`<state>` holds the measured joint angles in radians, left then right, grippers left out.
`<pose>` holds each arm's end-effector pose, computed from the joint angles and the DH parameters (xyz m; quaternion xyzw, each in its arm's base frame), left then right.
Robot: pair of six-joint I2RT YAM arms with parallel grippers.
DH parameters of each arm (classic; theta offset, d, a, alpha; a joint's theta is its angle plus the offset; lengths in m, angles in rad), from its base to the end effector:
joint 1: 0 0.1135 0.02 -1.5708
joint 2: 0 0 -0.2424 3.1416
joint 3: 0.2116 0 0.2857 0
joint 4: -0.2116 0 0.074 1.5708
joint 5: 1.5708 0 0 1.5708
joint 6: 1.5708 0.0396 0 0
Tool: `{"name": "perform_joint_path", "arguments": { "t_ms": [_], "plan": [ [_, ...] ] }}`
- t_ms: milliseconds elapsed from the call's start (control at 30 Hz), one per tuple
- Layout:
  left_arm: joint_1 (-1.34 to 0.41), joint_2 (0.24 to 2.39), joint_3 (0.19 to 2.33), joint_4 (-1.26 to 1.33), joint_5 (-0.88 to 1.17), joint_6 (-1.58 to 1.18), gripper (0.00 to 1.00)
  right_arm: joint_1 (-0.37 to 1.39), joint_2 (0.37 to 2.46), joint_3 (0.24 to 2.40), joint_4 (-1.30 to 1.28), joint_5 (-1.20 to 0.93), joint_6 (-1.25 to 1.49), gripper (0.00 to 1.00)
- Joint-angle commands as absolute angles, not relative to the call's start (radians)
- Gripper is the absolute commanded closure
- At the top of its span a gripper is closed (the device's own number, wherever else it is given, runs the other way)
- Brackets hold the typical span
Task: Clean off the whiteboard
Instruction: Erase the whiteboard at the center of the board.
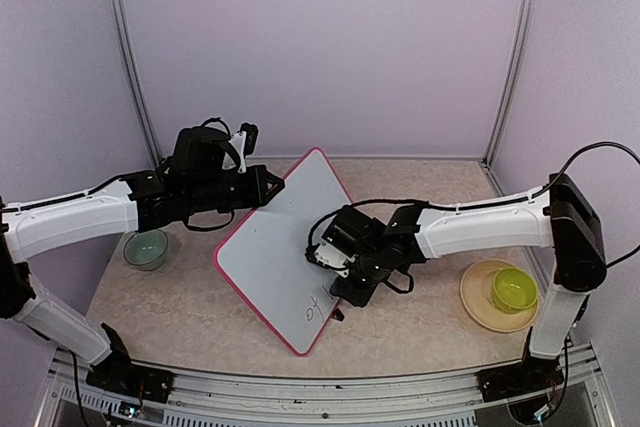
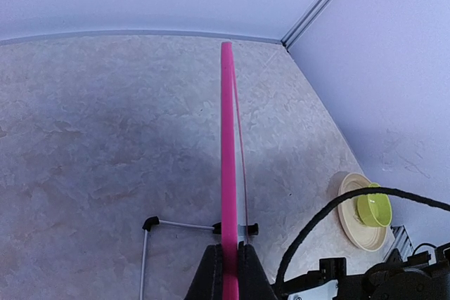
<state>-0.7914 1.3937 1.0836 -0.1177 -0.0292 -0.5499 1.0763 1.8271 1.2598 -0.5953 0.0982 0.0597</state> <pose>0.2573 -0.2588 0.2769 0.0935 0.8358 -0.3265 0.4313 0.1905 0.3452 0.1444 -0.4673 0.8593 0.0684 0.1965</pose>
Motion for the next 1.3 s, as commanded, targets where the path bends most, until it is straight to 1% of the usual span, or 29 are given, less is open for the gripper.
{"name": "perform_joint_path", "arguments": {
  "t_ms": [0,300,467,633,833,1033,1267],
  "plan": [
    [-0.827,1.394,1.046,-0.201,0.028,-0.554,1.00,1.117,1.825,1.323,-0.474,0.073,0.037,1.00],
    [-0.827,1.402,1.046,-0.190,0.032,-0.555,1.00,1.163,1.771,1.275,-0.405,0.108,0.039,1.00],
    [-0.827,1.410,1.053,-0.189,0.038,-0.555,1.00,1.166,1.737,1.293,-0.374,0.140,0.040,1.00],
    [-0.827,1.405,1.055,-0.193,0.036,-0.557,1.00,1.166,1.767,1.305,-0.397,0.145,0.030,1.00],
    [-0.827,1.399,1.056,-0.198,0.033,-0.557,1.00,1.164,1.818,1.222,-0.417,0.141,0.018,1.00],
    [-0.827,1.404,1.068,-0.209,0.032,-0.552,1.00,1.148,1.824,1.136,-0.420,0.144,0.032,1.00],
    [-0.833,1.407,1.070,-0.205,0.035,-0.555,1.00,1.101,1.830,1.115,-0.420,0.177,0.052,1.00]
  ]
}}
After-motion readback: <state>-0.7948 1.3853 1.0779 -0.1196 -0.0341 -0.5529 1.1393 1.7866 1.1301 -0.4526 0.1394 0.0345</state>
